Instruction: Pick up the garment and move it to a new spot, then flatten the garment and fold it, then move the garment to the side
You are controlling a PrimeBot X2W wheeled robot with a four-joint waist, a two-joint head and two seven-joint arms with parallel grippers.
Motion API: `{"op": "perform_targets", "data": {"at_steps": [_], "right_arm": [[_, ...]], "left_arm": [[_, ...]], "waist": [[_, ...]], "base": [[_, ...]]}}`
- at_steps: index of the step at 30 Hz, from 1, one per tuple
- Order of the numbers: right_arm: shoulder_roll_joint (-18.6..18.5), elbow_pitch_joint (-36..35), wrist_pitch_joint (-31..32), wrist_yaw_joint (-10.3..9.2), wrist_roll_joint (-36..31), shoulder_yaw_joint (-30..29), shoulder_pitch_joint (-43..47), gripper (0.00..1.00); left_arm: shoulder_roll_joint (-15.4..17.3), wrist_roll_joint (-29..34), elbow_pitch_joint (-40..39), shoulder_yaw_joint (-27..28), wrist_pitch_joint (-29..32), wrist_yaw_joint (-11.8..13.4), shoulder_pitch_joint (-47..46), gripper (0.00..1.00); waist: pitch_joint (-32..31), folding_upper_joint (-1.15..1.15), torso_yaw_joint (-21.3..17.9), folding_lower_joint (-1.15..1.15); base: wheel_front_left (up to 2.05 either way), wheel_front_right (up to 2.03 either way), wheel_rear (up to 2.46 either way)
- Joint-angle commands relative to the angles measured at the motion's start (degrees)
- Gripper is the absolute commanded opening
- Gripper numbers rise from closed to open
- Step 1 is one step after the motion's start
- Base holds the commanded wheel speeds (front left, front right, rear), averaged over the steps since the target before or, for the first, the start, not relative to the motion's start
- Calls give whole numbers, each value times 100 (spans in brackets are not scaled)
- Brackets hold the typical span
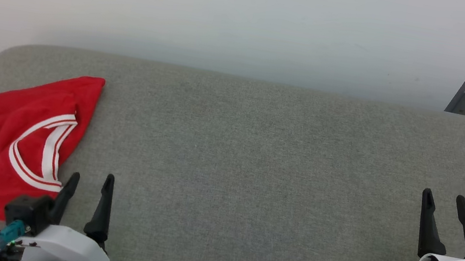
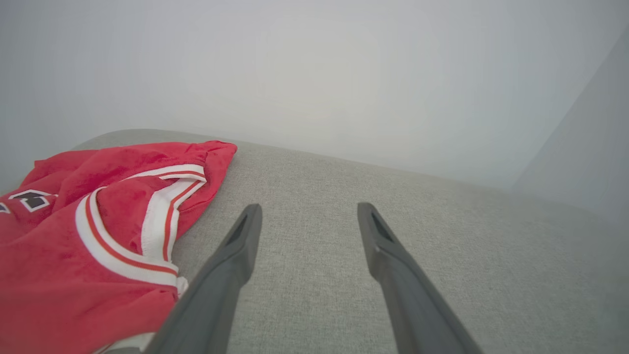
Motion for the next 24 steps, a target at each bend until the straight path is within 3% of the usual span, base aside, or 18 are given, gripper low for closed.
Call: {"op": "perform_targets", "data": {"at_steps": [1,16,24], "right_arm": [[-48,-23,-64,-4,-147,18,-99,100],[23,-116,-240,-6,-672,-149,-18,100],[29,-204,-321,-6,-919,-190,50,100]], "left_arm": [[2,138,5,18,-51,-17,-102,100],[-87,718,88,132,-232,-174,-159,100],[-163,1098,216,132,-325,-216,-264,100]], "waist": [[0,0,-2,0],[13,0,58,0],[70,0,488,0]], "base": [[0,0,0],[0,0,0],[0,0,0]]}}
